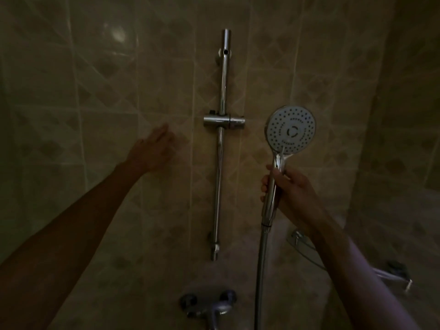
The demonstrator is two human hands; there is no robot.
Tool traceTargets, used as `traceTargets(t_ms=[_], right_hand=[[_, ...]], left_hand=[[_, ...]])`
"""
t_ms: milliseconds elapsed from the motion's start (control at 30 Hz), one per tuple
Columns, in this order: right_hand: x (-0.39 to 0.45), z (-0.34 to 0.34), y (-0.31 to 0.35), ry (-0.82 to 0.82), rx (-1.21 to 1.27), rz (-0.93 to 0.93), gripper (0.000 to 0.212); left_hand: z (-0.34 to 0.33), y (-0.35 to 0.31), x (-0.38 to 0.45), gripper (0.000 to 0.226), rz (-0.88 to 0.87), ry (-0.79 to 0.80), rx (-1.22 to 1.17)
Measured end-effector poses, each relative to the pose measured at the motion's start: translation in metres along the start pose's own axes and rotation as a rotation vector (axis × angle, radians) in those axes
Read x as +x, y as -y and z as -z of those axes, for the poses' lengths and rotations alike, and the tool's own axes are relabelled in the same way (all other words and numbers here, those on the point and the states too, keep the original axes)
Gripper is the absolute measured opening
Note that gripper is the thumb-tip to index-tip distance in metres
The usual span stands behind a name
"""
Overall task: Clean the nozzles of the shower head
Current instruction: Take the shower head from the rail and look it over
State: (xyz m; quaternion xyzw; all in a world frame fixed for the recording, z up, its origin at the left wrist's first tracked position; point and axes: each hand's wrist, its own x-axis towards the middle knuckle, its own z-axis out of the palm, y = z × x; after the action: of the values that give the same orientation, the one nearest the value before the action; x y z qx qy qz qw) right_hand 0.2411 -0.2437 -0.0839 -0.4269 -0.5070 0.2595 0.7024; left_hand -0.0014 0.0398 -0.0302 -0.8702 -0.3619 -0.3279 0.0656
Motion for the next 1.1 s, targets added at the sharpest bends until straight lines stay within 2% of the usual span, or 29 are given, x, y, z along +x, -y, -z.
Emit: traceTargets(t_ms=[100, 200, 300, 433, 567, 700, 800, 933, 1033, 1100], right_hand=[[-0.031, -0.004, -0.019, -0.021, 0.066, -0.056, 0.025], [-0.055, -0.013, -0.037, -0.040, 0.109, -0.118, 0.028], [-0.077, -0.024, -0.057, -0.056, 0.154, -0.191, 0.026], [-0.103, -0.037, -0.087, -0.049, 0.170, -0.277, 0.026], [-0.129, -0.049, -0.116, -0.054, 0.126, -0.337, 0.029], [-0.150, -0.058, -0.139, -0.080, 0.115, -0.376, 0.035], [-0.164, -0.059, -0.152, -0.109, 0.090, -0.432, 0.029], [-0.179, -0.062, -0.162, -0.177, 0.136, -0.497, 0.022], [-0.187, -0.064, -0.165, -0.231, 0.172, -0.522, 0.033], [-0.190, -0.064, -0.165, -0.234, 0.179, -0.526, 0.033]], left_hand=[[-0.004, 0.001, -0.030, 0.047, 0.101, 0.079, -0.221], [-0.024, -0.010, -0.082, 0.032, 0.235, 0.090, -0.389], [-0.057, -0.040, -0.152, 0.013, 0.275, 0.158, -0.647], [-0.101, -0.096, -0.246, 0.023, 0.390, 0.290, -1.012], [-0.122, -0.149, -0.314, 0.016, 0.606, 0.335, -1.341], [-0.127, -0.182, -0.355, 0.020, 0.642, 0.385, -1.427], [-0.134, -0.195, -0.375, 0.018, 0.696, 0.344, -1.447], [-0.141, -0.201, -0.401, 0.016, 0.725, 0.287, -1.355], [-0.144, -0.207, -0.410, 0.019, 0.789, 0.245, -1.336], [-0.145, -0.212, -0.414, 0.020, 0.802, 0.222, -1.339]])
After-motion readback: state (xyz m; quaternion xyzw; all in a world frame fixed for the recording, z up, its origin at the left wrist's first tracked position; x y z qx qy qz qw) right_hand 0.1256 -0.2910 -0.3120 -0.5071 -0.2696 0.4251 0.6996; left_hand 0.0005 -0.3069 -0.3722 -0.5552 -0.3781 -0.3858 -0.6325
